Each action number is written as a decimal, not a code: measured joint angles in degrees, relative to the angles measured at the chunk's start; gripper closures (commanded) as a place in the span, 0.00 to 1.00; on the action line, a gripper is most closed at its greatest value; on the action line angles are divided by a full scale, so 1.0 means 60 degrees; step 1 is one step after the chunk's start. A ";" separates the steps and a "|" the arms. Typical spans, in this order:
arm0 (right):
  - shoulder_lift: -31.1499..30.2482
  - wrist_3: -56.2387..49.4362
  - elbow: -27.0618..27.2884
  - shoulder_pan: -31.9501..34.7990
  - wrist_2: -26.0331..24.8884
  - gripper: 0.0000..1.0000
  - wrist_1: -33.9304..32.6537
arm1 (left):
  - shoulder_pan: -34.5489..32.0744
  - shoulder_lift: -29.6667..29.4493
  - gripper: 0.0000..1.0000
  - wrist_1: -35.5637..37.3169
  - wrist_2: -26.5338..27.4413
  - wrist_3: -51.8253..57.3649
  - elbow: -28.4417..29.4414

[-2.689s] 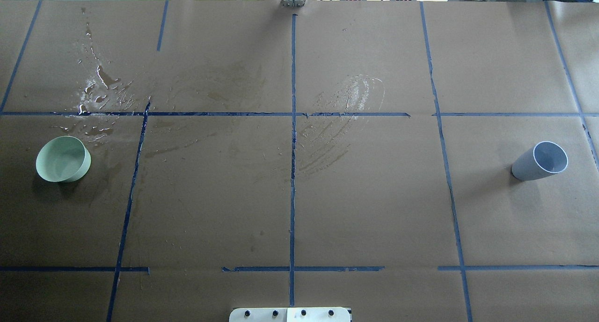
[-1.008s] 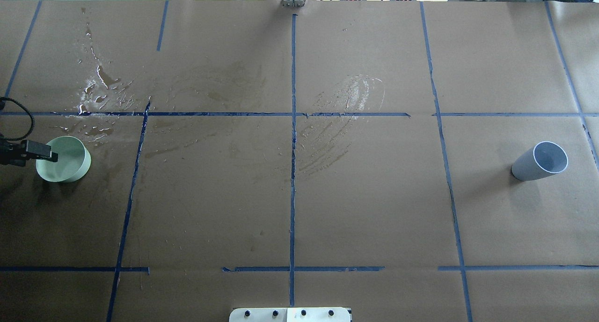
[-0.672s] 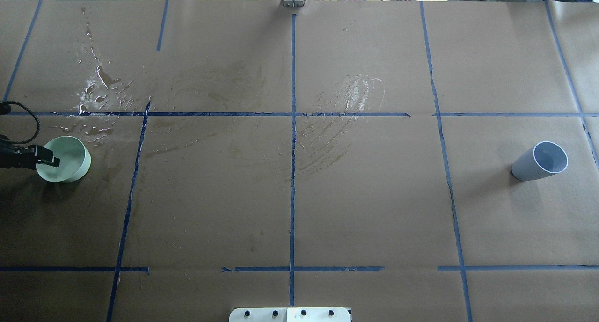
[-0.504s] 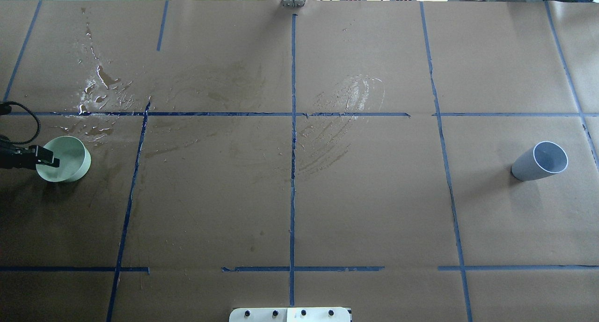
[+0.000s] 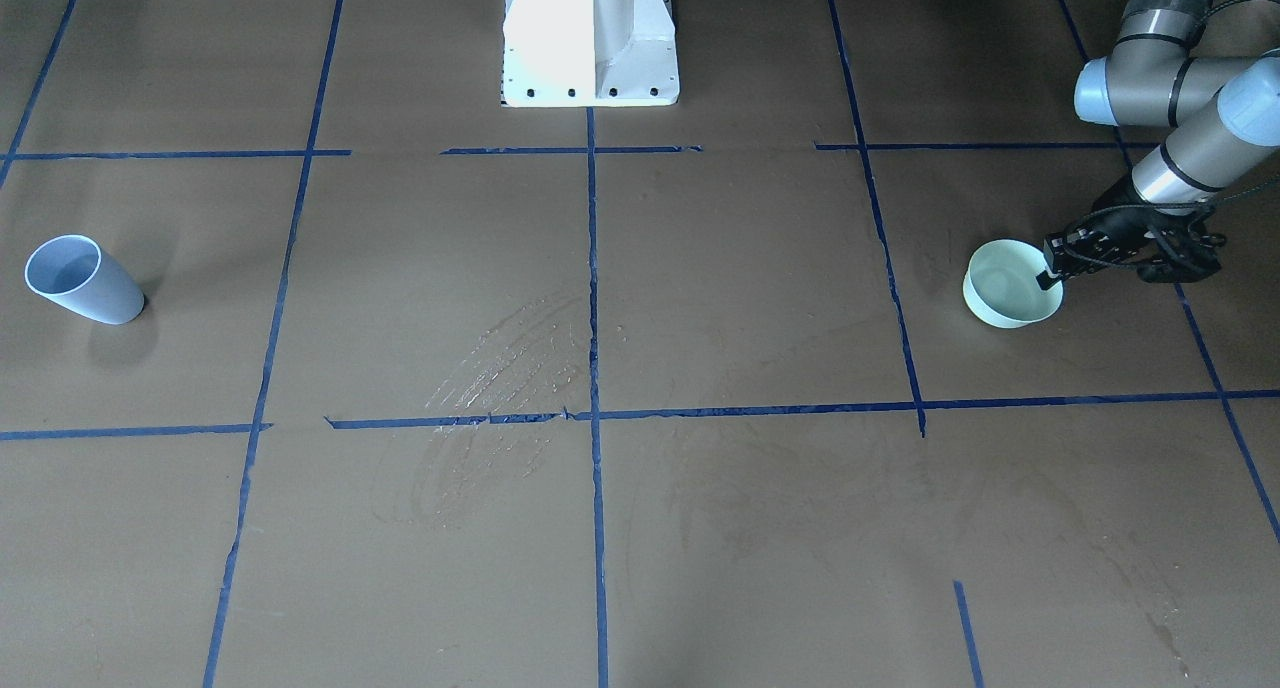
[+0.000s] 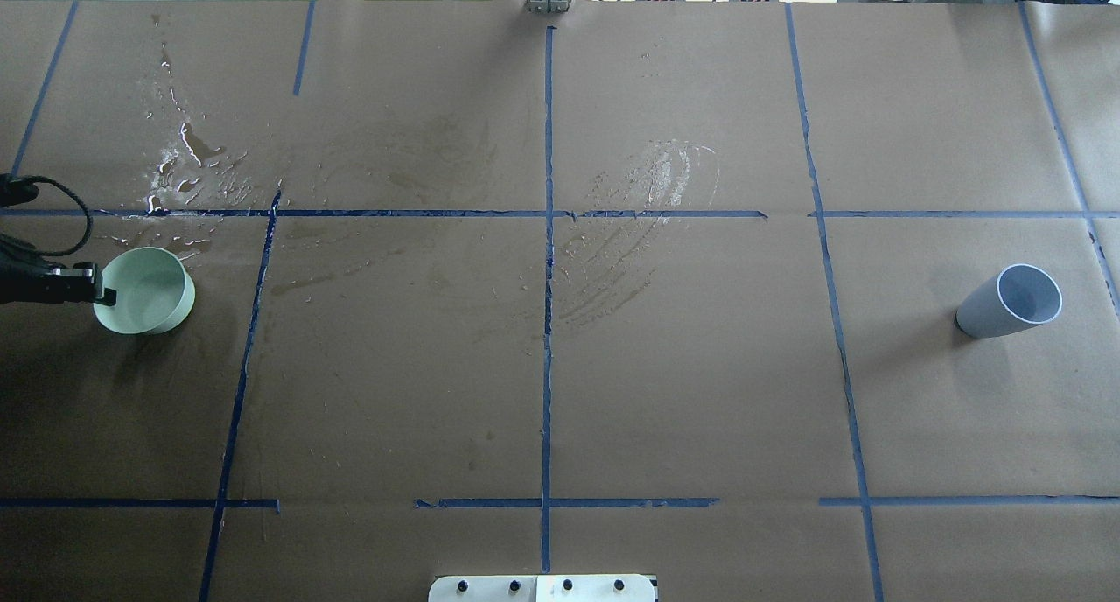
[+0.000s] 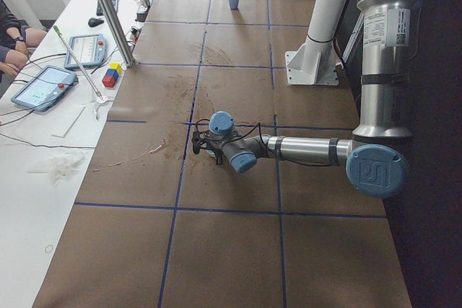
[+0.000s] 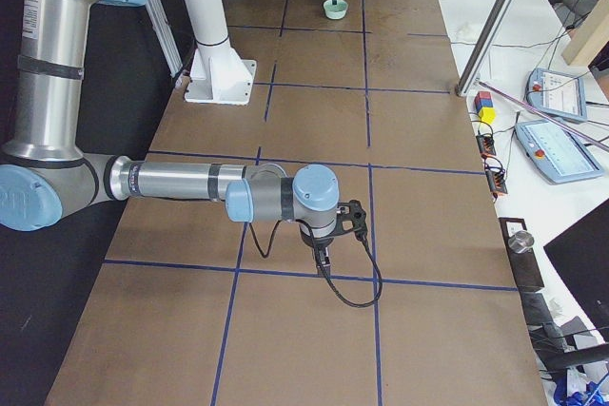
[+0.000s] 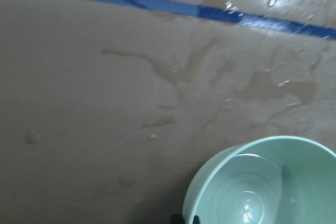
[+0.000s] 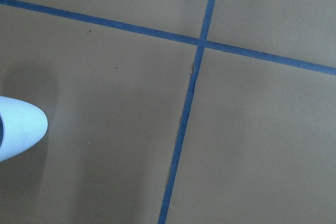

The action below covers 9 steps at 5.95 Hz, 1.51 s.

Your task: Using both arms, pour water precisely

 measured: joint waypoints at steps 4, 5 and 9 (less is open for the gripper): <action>-0.0010 0.0004 -0.0010 0.0000 0.0000 0.00 -0.0011 | 0.0698 -0.3001 1.00 0.2038 0.0104 -0.1287 -0.0349; -0.0009 0.0011 -0.0013 0.0000 0.0000 0.00 -0.0011 | 0.1403 -0.3968 1.00 0.2725 0.0411 -0.2232 -0.0393; -0.0002 0.0014 -0.0030 -0.0006 0.0000 0.00 -0.0015 | 0.3892 -0.7441 0.94 0.4792 0.2890 -0.4342 0.0992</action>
